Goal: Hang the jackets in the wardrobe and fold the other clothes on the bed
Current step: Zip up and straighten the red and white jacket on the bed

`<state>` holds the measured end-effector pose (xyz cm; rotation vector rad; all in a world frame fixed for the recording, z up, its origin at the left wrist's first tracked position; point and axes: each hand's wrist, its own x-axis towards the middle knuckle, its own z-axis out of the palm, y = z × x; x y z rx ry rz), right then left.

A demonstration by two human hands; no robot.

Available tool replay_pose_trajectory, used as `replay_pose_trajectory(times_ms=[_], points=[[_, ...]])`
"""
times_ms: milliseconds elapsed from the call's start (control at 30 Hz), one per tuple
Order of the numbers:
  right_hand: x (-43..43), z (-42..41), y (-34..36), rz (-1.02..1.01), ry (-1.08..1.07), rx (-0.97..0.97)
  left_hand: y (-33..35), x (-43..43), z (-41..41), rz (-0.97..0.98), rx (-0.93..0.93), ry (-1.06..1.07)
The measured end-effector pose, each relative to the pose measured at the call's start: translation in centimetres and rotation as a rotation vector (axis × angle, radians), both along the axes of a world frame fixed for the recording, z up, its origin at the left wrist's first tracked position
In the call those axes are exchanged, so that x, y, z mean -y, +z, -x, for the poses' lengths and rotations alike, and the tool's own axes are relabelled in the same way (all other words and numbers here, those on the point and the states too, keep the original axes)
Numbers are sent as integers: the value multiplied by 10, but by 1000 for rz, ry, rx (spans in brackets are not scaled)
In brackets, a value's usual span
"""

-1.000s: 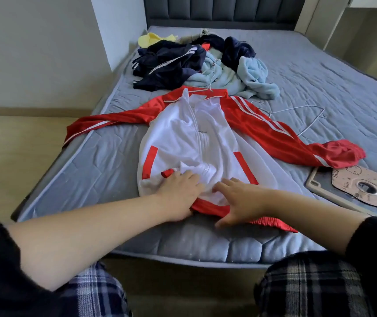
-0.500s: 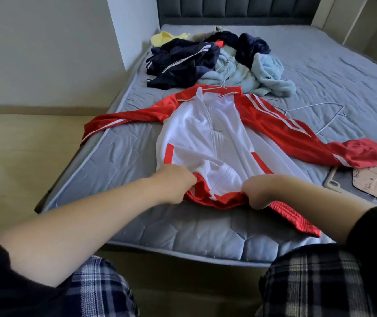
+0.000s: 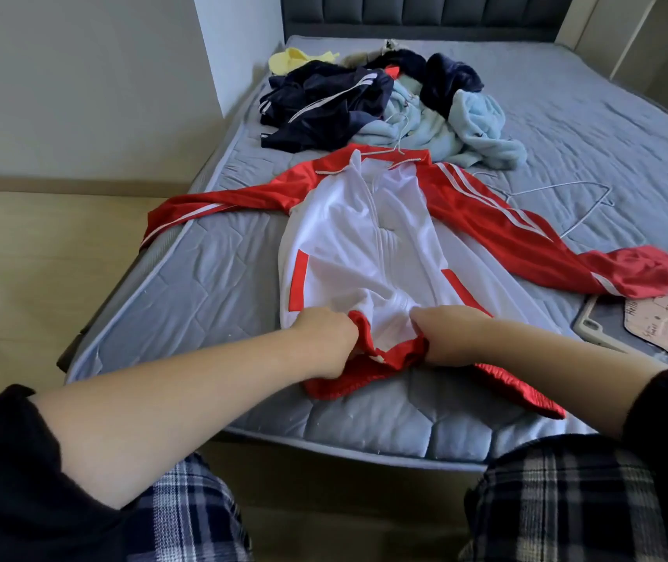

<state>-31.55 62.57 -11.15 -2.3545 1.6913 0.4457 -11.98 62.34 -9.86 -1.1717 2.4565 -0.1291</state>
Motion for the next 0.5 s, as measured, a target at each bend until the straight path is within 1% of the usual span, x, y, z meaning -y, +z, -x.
replay_pose_trajectory(times_ms=[33, 67, 100, 133, 167, 200, 233, 267, 300, 333, 367, 400, 433, 467, 500], points=[[0, -1, 0, 49, 20, 53, 4, 3, -3, 29, 51, -78], [-1, -2, 1, 54, 47, 79, 5, 6, -6, 59, 145, -160], [-1, -3, 5, -3, 77, 58, 6, 6, -9, 83, 272, -209], [-1, -3, 9, -112, 103, 5, 6, 4, -10, 78, 417, -215], [0, -3, 13, -262, 110, -64, 4, 0, -10, 27, 559, -194], [0, -3, 16, -422, 101, -125, 1, -4, -8, -93, 674, -151], [0, -1, 18, -549, 70, -142, -2, -5, -5, -249, 703, -77], [-1, -1, 19, -618, 19, -80, 0, -4, -2, -409, 655, 14], [1, 1, 18, -607, -55, 47, 2, -1, 0, -526, 510, 97], [2, 2, 17, -516, -145, 203, 4, 3, 0, -565, 313, 142], [5, 4, 14, -350, -202, 304, 7, 7, 0, -516, 101, 144], [8, 7, 10, -170, -203, 303, 6, 14, -1, -392, -80, 119], [11, 10, 6, -61, -171, 216, 5, 20, 0, -246, -205, 77], [13, 11, 2, -47, -138, 113, 0, 26, 1, -130, -281, 46], [16, 12, -3, -74, -114, 30, -5, 35, 3, -73, -336, 38]])
